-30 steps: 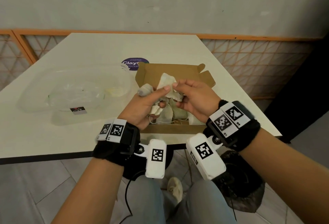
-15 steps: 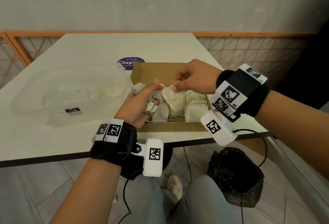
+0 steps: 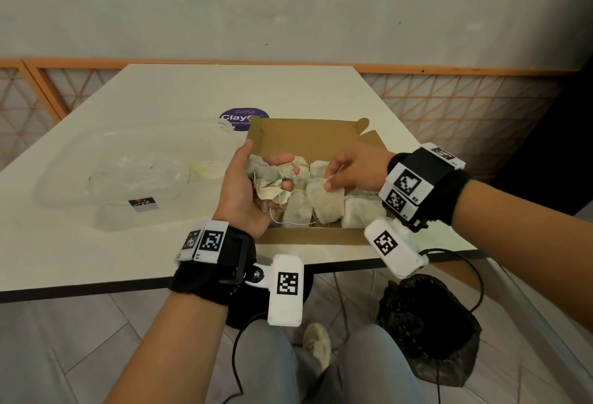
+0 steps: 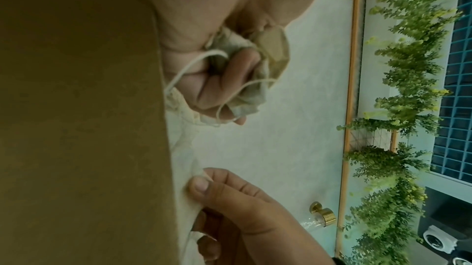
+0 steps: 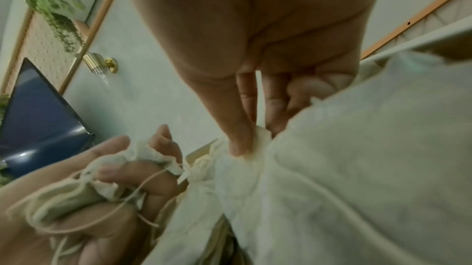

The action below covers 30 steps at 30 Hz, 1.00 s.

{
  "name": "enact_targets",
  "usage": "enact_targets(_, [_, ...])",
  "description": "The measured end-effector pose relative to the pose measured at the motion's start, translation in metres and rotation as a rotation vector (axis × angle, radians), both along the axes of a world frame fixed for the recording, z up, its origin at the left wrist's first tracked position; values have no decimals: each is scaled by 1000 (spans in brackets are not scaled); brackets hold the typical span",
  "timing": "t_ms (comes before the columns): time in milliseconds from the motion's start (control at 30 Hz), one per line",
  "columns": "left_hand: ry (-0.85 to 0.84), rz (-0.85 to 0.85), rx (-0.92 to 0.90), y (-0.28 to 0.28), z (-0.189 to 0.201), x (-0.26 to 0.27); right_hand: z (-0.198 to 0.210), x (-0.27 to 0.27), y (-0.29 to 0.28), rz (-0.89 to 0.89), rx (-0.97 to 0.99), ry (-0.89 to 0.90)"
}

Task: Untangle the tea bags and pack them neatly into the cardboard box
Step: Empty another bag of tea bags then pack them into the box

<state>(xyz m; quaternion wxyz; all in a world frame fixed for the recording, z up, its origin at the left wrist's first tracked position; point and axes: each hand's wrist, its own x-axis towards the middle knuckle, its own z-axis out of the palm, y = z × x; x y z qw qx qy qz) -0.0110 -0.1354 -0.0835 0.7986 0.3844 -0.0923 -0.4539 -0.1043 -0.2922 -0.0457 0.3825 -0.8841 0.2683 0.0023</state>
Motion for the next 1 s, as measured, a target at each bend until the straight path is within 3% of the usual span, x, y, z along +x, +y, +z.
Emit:
enact_targets(133, [-10, -14, -1, 0, -1, 1, -7, 0, -6, -98, 54, -66])
enact_targets(233, [-19, -23, 7, -1, -2, 2, -9, -1, -6, -105, 59, -20])
enact_targets(400, [-25, -34, 8, -2, -4, 4, 1, -1, -5, 55, -302, -42])
enact_targets(633, [-8, -38, 17, -1, -4, 5, -12, -5, 7, 265, -423, 192])
enact_targets(733, [16, -33, 13, -1, -4, 5, 4, -6, 11, 199, -405, -23])
enact_targets(833, [35, 13, 22, -3, -4, 4, 18, -6, 30, 210, -258, -245])
enact_targets(933, [72, 12, -41, -2, -2, 0, 9, 1, 52, 309, -232, -215])
enact_targets(1000, [77, -3, -58, -1, -1, -1, -3, 7, 57, 285, -229, -260])
